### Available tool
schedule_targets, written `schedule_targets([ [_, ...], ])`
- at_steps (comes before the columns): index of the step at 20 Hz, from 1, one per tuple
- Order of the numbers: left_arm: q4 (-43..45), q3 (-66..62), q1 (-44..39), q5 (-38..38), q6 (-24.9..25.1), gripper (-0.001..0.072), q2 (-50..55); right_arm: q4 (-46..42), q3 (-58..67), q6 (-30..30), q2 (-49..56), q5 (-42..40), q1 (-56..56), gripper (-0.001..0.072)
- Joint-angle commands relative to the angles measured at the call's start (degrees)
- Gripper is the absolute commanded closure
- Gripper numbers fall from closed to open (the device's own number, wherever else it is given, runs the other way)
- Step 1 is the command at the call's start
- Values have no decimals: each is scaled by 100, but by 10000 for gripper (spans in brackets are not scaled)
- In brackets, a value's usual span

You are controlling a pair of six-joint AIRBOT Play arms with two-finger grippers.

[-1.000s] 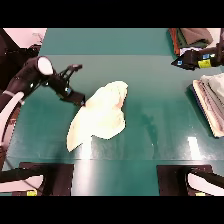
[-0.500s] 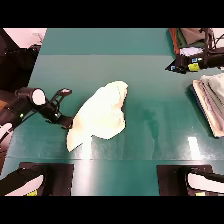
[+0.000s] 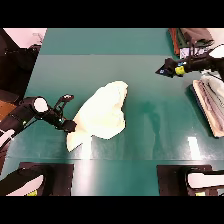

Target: Fold the shirts.

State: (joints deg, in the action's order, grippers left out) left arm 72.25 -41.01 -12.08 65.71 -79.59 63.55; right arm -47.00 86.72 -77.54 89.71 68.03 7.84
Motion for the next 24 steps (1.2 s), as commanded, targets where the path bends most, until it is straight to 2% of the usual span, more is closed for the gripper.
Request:
schedule_targets([
  [1,-81,17,4,-271,-11,673,-4,96,7,216,459,-63,216,686],
  [2,-66,-9,4,-269,-103,679,-4,96,7,317,601,-96,299,559],
  [3,-46,-46,4,-258,-157,684,-7,94,7,354,730,-131,365,290],
  [4,-37,-114,4,-221,-157,685,-7,109,7,354,868,-247,422,131],
  [5,-28,-188,4,-205,-155,685,-15,109,7,354,999,-350,507,124],
  [7,-28,-376,4,-146,-151,684,-15,337,9,483,1268,-509,673,126],
  [10,-31,-542,4,-98,-151,684,-15,1005,131,1016,1674,-706,918,140],
  [17,-33,-540,4,118,-151,684,-15,946,1661,852,2813,-741,1386,179],
  [19,-35,-540,4,127,-151,684,-15,946,1978,841,3027,-678,1449,457],
  [20,-50,-540,4,127,-151,684,-15,953,2116,841,3097,-649,1451,552],
  [21,-52,-540,4,129,-153,684,-15,944,2192,841,3117,-634,1467,594],
  [22,-52,-540,4,138,-153,684,-15,942,2229,844,3117,-643,1467,681],
  [24,-79,-540,4,133,-175,684,-15,896,2302,841,3115,-586,1464,693],
])
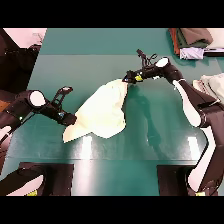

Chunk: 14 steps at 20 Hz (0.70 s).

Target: Fold the shirts.

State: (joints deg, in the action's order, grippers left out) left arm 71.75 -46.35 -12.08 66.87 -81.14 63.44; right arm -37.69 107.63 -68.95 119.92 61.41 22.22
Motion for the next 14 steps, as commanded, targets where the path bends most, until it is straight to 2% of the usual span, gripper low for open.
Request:
schedule_targets([
  [1,-22,-9,4,20,-103,685,-7,-166,289,-57,92,173,20,695],
  [4,433,-476,4,170,-210,685,-101,-1069,629,-282,-295,470,-120,695],
  [7,1176,-1694,4,223,-254,685,-479,-1834,916,-413,-1228,702,-474,695],
  [9,1447,-2645,4,208,-245,685,-737,-1947,927,-413,-2011,780,-772,695],
  [14,1478,-4721,4,199,-245,684,-841,-1945,927,-413,-3504,1182,-1296,695],
])
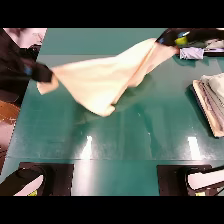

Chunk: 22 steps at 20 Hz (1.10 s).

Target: Fold the shirts.

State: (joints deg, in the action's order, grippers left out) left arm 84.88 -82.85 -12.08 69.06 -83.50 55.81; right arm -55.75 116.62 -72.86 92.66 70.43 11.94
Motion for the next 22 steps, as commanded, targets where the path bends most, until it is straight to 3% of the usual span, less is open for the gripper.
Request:
schedule_targets([
  [1,166,-1370,4,-31,-7,684,-79,-142,28,-22,-1021,361,-319,695],
  [6,166,-2649,4,-59,140,685,-79,-173,-208,-17,-2223,308,-361,695],
  [12,127,-3626,4,-17,111,685,-68,-879,-236,-229,-3193,535,-358,695],
  [17,129,-1886,4,127,98,685,197,-879,-946,-715,-2741,2417,81,695],
  [19,129,-960,4,111,101,685,498,-883,-2048,-708,-2702,2186,490,695],
  [22,136,83,4,-153,103,685,1178,-881,-3825,-706,-2704,901,793,695],
])
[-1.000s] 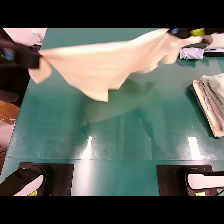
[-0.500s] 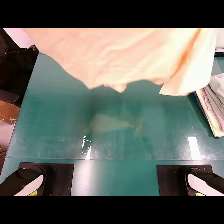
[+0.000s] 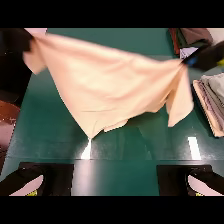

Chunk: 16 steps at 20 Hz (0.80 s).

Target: Fold the shirts.

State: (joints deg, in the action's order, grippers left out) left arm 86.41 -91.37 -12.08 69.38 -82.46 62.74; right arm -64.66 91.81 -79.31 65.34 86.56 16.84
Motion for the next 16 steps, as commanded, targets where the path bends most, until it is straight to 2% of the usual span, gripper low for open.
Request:
schedule_targets([
  [1,0,1132,4,-356,-4,684,756,4,-1867,-61,28,-1298,308,694],
  [3,17,1185,4,-658,-7,684,1276,15,-2538,-68,31,-2369,216,694],
  [6,17,1185,4,-1423,-13,684,1644,35,-2872,-103,31,-3445,-109,694],
  [10,20,1169,4,-1792,-101,683,1690,79,-2704,-136,264,-3595,-686,693],
  [11,24,1145,4,-1731,-160,596,1690,85,-2588,-136,402,-3495,-800,693],
  [12,22,1119,4,-1679,-203,341,1690,197,-2446,-131,555,-3368,-885,690],
  [13,35,1084,4,-1582,-278,149,1690,350,-2293,-120,706,-3270,-977,673],
  [15,138,885,13,-1215,-286,144,1683,586,-1867,-125,1025,-2983,-1165,268],
  [16,142,726,61,-927,-326,145,1655,706,-1620,-122,1147,-2750,-1276,248],
])
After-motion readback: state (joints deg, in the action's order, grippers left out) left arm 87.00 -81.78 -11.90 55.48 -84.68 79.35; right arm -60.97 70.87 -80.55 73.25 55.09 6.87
